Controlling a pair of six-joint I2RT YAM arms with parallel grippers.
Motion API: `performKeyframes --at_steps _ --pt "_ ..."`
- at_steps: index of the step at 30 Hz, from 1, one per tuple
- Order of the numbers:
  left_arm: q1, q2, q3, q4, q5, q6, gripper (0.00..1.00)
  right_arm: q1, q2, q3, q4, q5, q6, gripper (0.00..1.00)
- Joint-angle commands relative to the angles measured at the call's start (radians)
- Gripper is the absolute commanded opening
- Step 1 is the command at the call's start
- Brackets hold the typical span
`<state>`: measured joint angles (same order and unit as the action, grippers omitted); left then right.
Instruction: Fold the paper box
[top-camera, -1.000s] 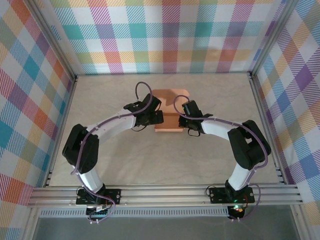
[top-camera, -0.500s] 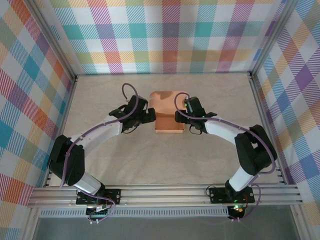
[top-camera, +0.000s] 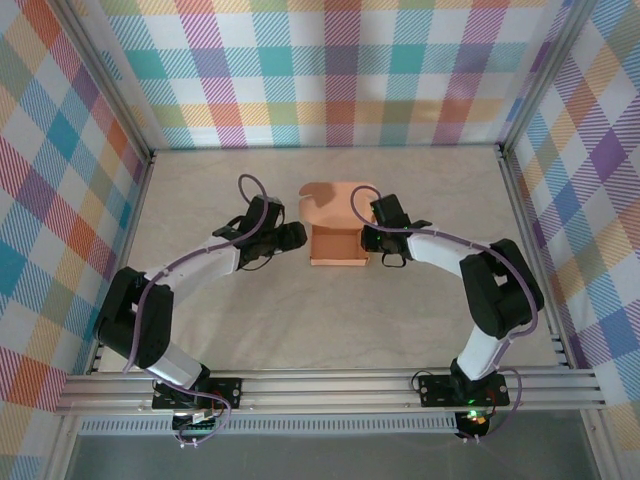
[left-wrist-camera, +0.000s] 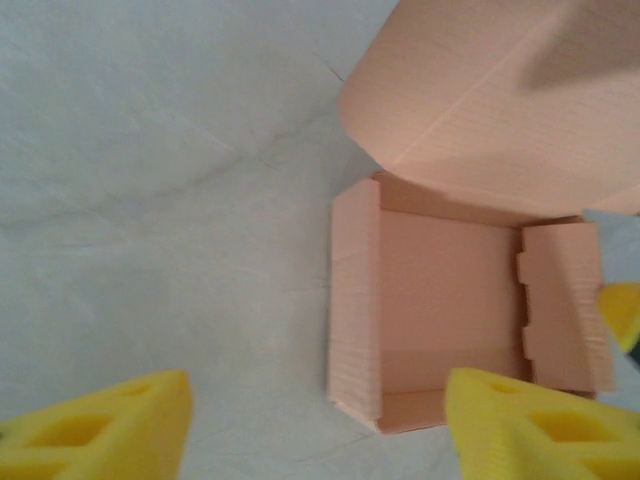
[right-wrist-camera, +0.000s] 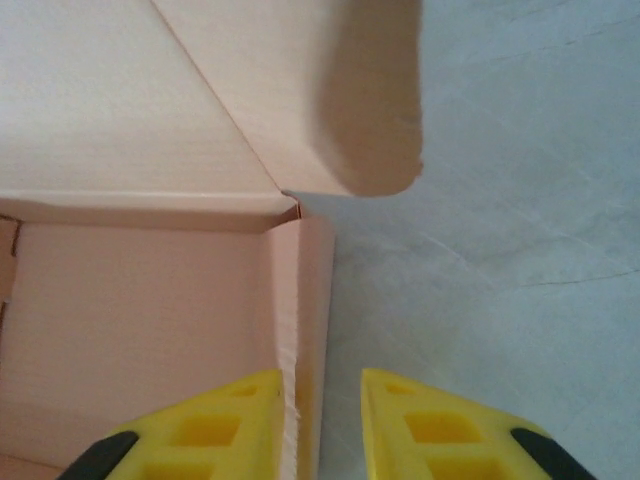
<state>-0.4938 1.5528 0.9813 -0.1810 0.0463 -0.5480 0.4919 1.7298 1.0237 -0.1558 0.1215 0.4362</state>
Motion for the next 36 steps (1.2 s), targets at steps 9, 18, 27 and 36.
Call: performKeyframes --at_steps 9,18,27,36 --pt "0.006 0.135 -0.046 0.182 0.209 -0.086 0.29 0.018 0.048 0.082 -0.070 -0.024 -0.015 0.12" --pt "0.006 0.188 -0.054 0.244 0.259 -0.111 0.17 0.053 0.086 0.129 -0.142 0.049 -0.055 0.13" --pt "0.005 0.218 -0.058 0.272 0.284 -0.128 0.16 0.092 0.143 0.187 -0.228 0.145 -0.091 0.15" --pt "0.004 0.220 -0.059 0.269 0.283 -0.126 0.16 0.118 0.194 0.239 -0.289 0.215 -0.111 0.10"
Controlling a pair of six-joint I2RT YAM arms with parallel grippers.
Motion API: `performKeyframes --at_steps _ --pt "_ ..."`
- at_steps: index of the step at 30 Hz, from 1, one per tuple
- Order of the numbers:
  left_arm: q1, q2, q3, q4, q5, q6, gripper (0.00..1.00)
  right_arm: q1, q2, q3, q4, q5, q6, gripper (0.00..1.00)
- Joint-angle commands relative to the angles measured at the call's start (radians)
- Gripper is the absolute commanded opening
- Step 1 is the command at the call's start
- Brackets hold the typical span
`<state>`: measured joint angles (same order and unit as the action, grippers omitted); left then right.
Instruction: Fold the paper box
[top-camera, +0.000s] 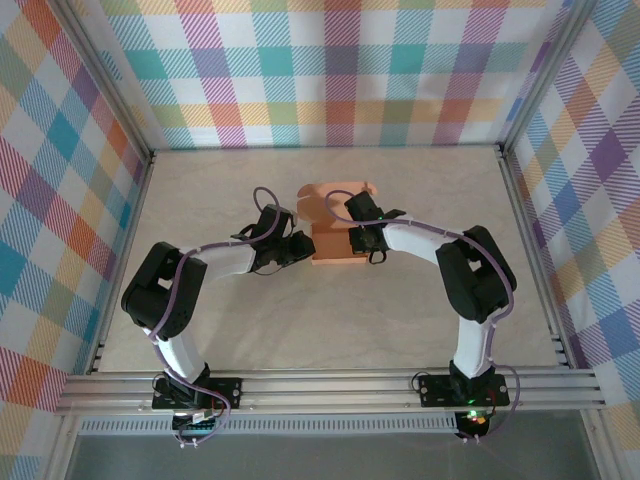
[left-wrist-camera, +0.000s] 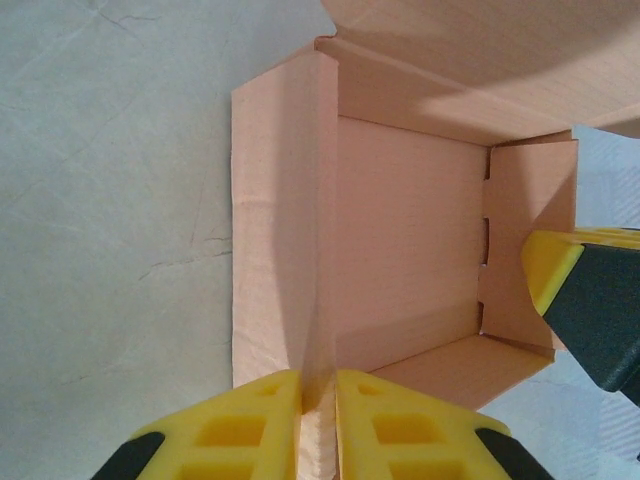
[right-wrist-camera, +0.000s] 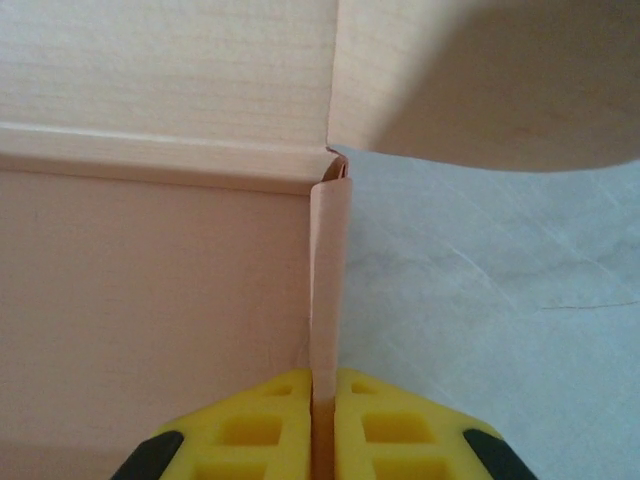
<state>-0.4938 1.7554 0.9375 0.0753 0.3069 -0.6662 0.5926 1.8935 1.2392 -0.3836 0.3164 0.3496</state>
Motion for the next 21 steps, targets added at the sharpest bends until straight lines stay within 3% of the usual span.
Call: performKeyframes --at_steps 1,7,13,21 --pt "0.003 0.017 -0.015 0.013 0.023 -0.007 0.16 0.021 0.037 0.032 -0.072 0.034 -0.030 0.09" --pt "0.000 0.023 -0.012 0.012 0.023 -0.007 0.16 0.049 0.086 0.094 -0.141 0.149 -0.031 0.07" --pt "-0.001 0.023 -0.012 0.008 0.022 -0.004 0.16 0.067 0.126 0.138 -0.179 0.218 -0.014 0.16" --pt "-0.002 0.025 -0.011 0.006 0.021 -0.002 0.16 0.083 0.157 0.170 -0.220 0.286 -0.037 0.01"
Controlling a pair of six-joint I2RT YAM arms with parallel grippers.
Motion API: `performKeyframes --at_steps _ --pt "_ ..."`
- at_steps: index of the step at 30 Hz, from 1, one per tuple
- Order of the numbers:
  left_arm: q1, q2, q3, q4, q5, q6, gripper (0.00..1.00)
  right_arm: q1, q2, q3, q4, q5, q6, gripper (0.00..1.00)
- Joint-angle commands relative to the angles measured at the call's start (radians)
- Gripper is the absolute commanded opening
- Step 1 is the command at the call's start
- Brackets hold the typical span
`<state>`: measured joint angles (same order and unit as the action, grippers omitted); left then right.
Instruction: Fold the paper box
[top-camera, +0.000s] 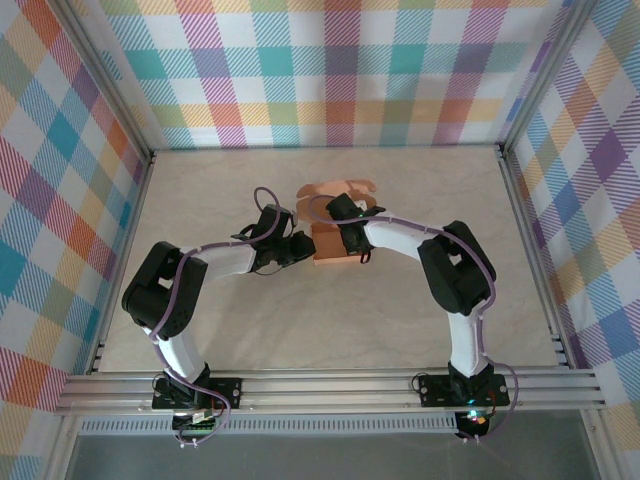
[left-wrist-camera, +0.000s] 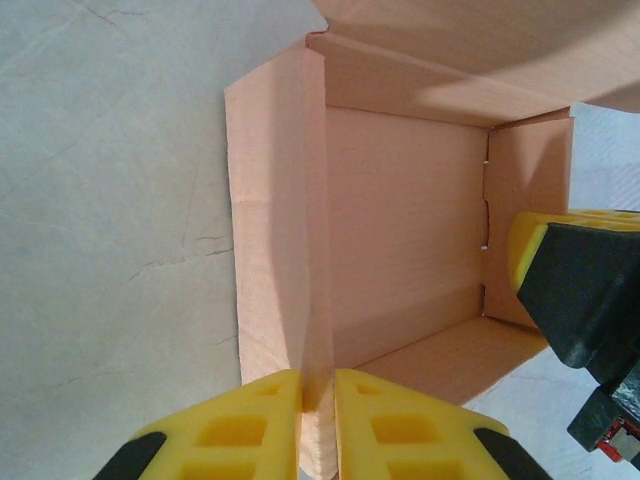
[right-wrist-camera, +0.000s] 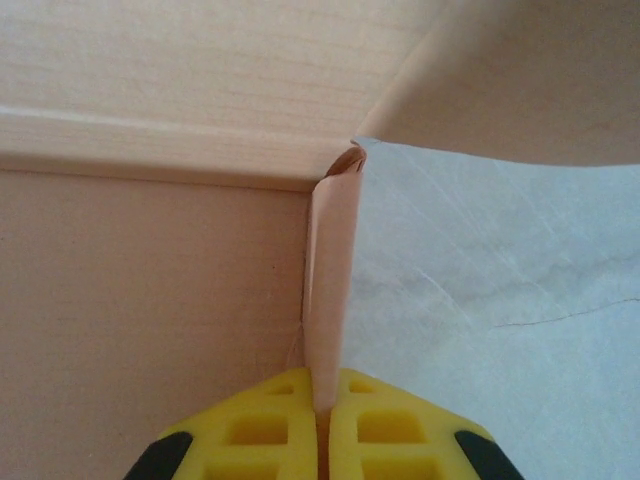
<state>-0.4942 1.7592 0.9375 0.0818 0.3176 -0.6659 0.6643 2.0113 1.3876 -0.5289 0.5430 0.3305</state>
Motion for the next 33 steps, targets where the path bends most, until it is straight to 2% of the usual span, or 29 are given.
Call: performKeyframes --at_steps 1,4,6,8,11,14,19,21,24,27,33 --pt "-0.003 0.022 -0.009 -0.001 0.011 -0.003 0.16 0.015 0.047 0.029 -0.081 0.073 -0.022 0.01" --pt "-0.003 0.023 -0.008 -0.001 0.012 -0.003 0.16 0.024 0.067 0.044 -0.097 0.105 -0.032 0.03" --pt "-0.003 0.022 -0.008 -0.002 0.011 0.000 0.16 0.027 0.079 0.052 -0.104 0.106 -0.032 0.11" --pt "-0.003 0.023 -0.009 -0.005 0.009 0.000 0.15 0.027 0.083 0.054 -0.102 0.104 -0.031 0.12" --pt "-0.003 0.023 -0.011 -0.004 0.009 0.002 0.15 0.028 0.087 0.057 -0.102 0.105 -0.033 0.09" --pt "-0.003 0.024 -0.012 -0.004 0.009 0.000 0.15 0.028 0.097 0.062 -0.111 0.108 -0.041 0.00" --pt "-0.003 0.023 -0.009 -0.006 0.009 0.002 0.15 0.029 0.090 0.060 -0.115 0.113 -0.038 0.00" --pt "-0.003 0.019 -0.009 -0.010 0.006 0.002 0.16 0.027 0.064 0.043 -0.089 0.074 -0.030 0.14" --pt "-0.003 0.012 -0.009 -0.019 -0.004 0.008 0.16 0.023 0.017 0.024 -0.053 0.026 -0.016 0.21" --pt "-0.003 0.003 -0.005 -0.036 -0.015 0.017 0.16 0.023 -0.047 -0.025 0.023 0.036 -0.027 0.26" --pt "-0.003 -0.021 0.003 -0.062 -0.026 0.030 0.19 0.020 -0.161 -0.121 0.147 0.020 -0.066 0.44"
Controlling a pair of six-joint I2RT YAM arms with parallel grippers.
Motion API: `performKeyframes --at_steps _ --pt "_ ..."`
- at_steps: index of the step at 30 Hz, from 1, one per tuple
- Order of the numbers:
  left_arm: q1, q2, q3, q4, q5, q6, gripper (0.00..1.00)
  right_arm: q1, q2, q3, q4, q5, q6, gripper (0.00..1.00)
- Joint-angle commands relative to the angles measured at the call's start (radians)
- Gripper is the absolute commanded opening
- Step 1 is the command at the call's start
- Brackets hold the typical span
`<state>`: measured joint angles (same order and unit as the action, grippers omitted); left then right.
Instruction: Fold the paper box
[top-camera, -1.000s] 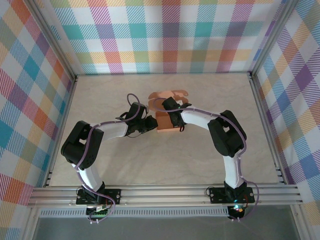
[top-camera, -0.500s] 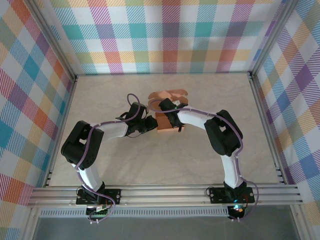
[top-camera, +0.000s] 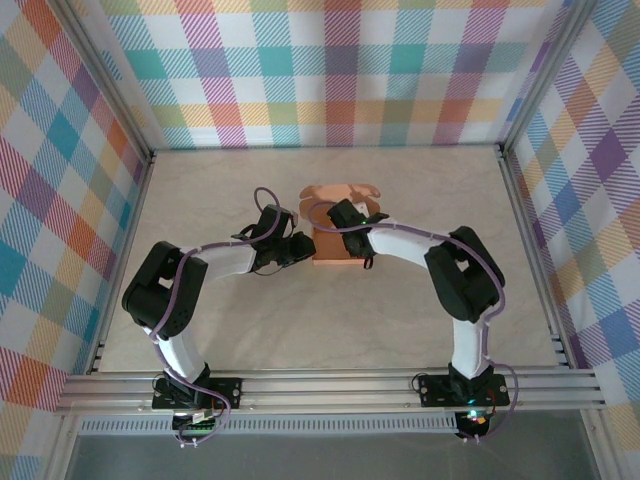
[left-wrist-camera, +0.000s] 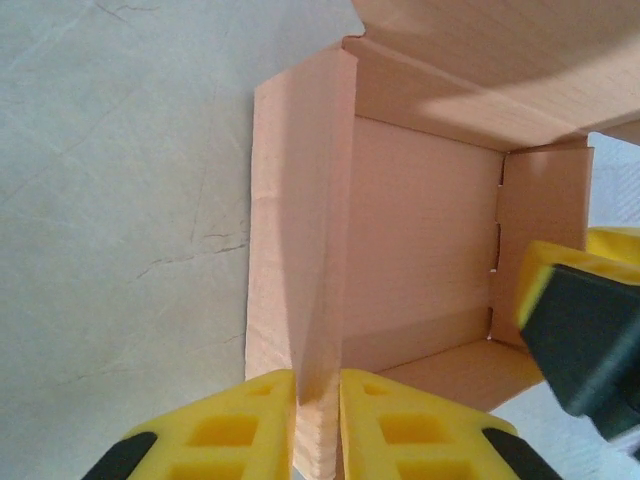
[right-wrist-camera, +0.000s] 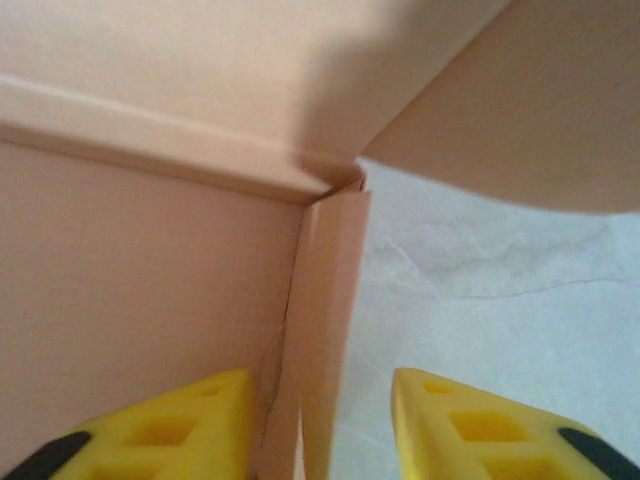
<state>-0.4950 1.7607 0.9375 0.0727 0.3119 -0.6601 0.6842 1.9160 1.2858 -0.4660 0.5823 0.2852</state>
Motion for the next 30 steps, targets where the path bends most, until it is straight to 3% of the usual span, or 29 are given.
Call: performKeyframes --at_steps 1,9,12,15,19,25,30 --pt "-0.002 -0.026 0.006 -0.059 -0.022 0.027 0.19 -0.001 -0.077 -0.025 0.090 -0.025 -0.021 0.46" --pt "-0.002 -0.071 0.017 -0.098 -0.047 0.072 0.29 -0.052 -0.226 -0.115 0.197 -0.171 -0.021 0.56" --pt "-0.002 -0.115 0.014 -0.116 -0.068 0.106 0.37 -0.100 -0.298 -0.173 0.273 -0.325 -0.046 0.59" --pt "-0.002 -0.173 0.017 -0.145 -0.110 0.161 0.51 -0.164 -0.358 -0.210 0.311 -0.503 -0.111 0.63" --pt "0.005 -0.264 0.025 -0.183 -0.190 0.265 0.72 -0.249 -0.407 -0.207 0.293 -0.638 -0.210 0.67" --pt "0.043 -0.318 0.074 -0.210 -0.256 0.351 0.97 -0.370 -0.363 -0.134 0.238 -0.867 -0.347 0.70" --pt "0.074 -0.308 0.116 -0.232 -0.235 0.377 1.00 -0.402 -0.247 -0.022 0.131 -0.968 -0.604 0.69"
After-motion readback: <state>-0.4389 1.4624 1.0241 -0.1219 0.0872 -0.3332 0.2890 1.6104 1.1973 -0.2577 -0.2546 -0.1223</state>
